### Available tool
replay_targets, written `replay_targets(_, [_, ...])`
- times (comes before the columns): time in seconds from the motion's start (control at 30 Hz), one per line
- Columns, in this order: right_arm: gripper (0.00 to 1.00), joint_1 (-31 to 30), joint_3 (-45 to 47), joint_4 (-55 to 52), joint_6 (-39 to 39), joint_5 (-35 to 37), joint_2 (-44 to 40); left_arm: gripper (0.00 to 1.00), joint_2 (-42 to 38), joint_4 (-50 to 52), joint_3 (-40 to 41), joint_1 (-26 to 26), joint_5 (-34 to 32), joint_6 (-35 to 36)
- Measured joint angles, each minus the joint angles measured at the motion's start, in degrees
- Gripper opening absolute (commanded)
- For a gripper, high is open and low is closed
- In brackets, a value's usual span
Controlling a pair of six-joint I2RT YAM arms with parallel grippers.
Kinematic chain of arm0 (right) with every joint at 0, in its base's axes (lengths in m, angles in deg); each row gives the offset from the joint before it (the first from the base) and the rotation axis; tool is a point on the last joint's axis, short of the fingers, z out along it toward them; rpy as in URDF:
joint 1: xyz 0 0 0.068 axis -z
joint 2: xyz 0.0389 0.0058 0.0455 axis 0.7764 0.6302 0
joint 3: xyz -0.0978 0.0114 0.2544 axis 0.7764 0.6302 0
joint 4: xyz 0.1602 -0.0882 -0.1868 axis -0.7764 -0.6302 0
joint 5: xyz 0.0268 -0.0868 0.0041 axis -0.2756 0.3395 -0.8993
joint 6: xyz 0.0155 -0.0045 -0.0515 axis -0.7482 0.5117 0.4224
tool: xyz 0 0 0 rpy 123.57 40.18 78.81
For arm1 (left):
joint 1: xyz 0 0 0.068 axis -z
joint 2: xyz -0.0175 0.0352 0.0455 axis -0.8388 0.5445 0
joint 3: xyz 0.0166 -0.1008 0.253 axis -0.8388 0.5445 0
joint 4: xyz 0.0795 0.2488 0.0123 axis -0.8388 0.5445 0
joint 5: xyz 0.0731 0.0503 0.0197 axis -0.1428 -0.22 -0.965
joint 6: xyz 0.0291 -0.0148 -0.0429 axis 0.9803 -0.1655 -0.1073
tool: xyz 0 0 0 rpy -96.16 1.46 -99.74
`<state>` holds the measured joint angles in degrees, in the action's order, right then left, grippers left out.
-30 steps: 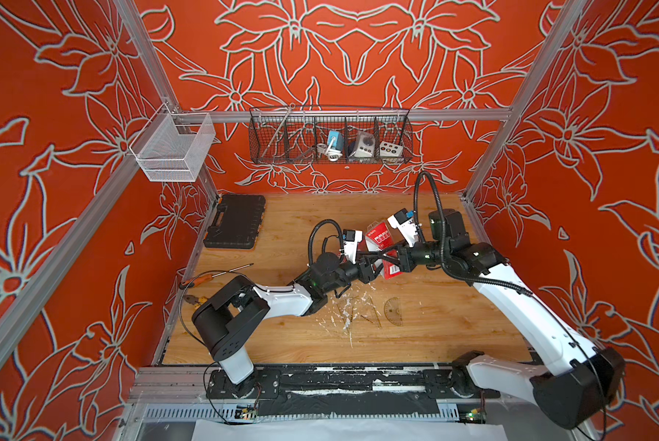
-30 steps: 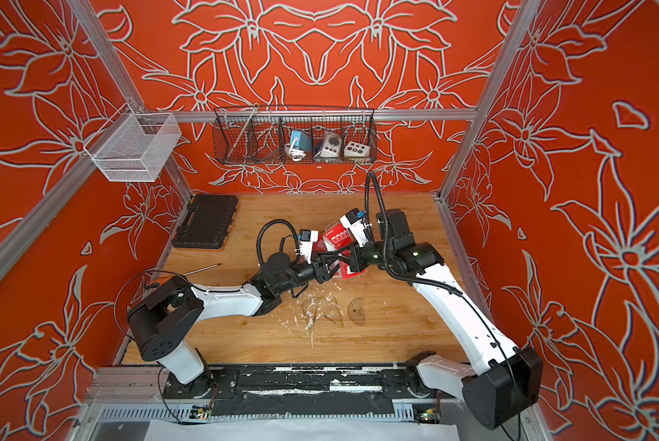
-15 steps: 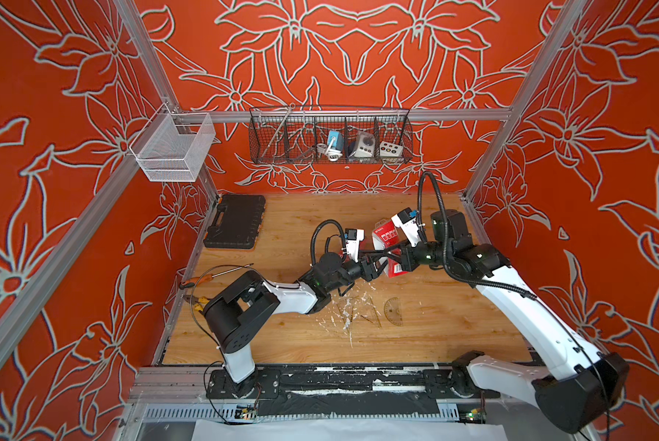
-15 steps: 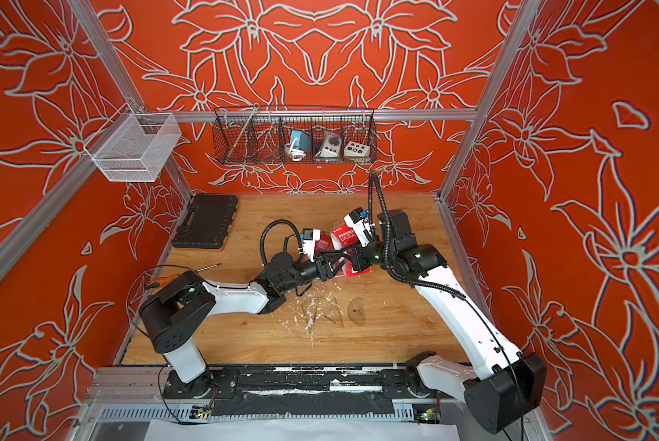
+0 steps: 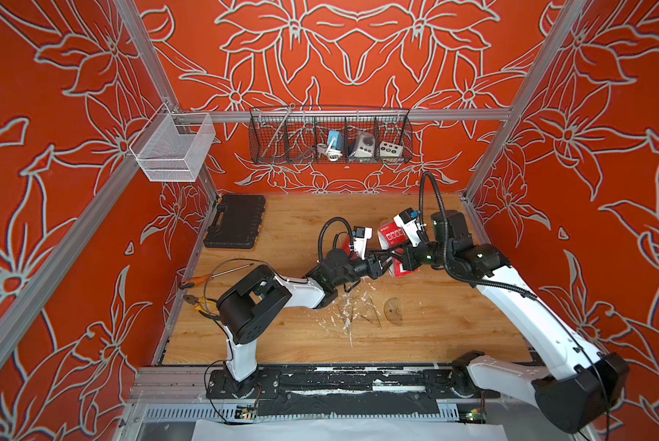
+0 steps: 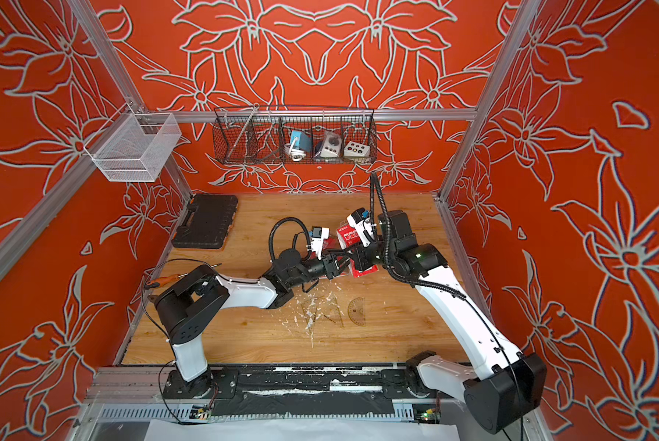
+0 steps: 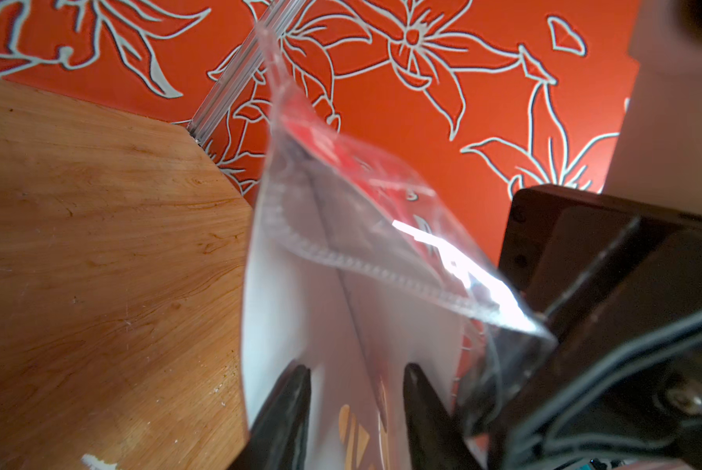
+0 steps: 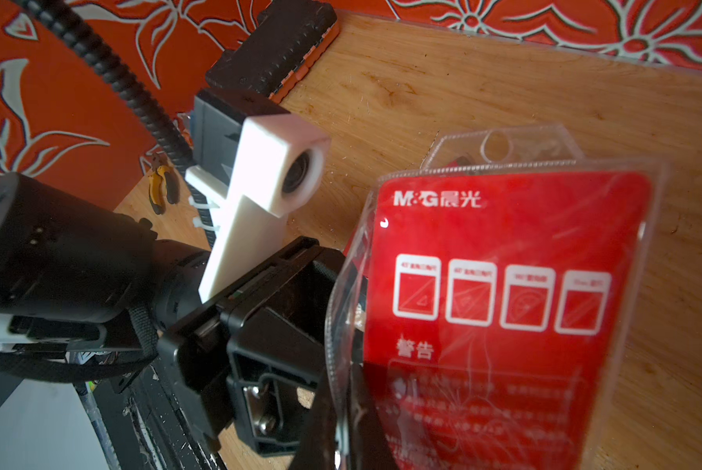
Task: Open the ruler set and take out the ruler
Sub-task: Take out the ruler from the ruler set bag.
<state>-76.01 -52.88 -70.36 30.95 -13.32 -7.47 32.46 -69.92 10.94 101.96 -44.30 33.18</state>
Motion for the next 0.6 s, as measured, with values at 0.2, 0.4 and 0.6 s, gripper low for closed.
replay_targets(0.2, [0.00, -0.2, -0.1, 0.0, 0.2, 0.3, 0.2, 0.30, 0.2, 1.0, -0.8, 0.1, 0.5, 0.5])
replay_targets(0.4, [0.00, -0.3, -0.3, 0.1, 0.6, 0.4, 0.3, 0.20, 0.4, 0.9, -1.6, 0.2, 1.3, 0.5])
replay_targets(0.6, [0.00, -0.3, -0.5, 0.1, 0.9, 0.4, 0.4, 0.20, 0.4, 0.9, -1.9, 0.2, 1.5, 0.7])
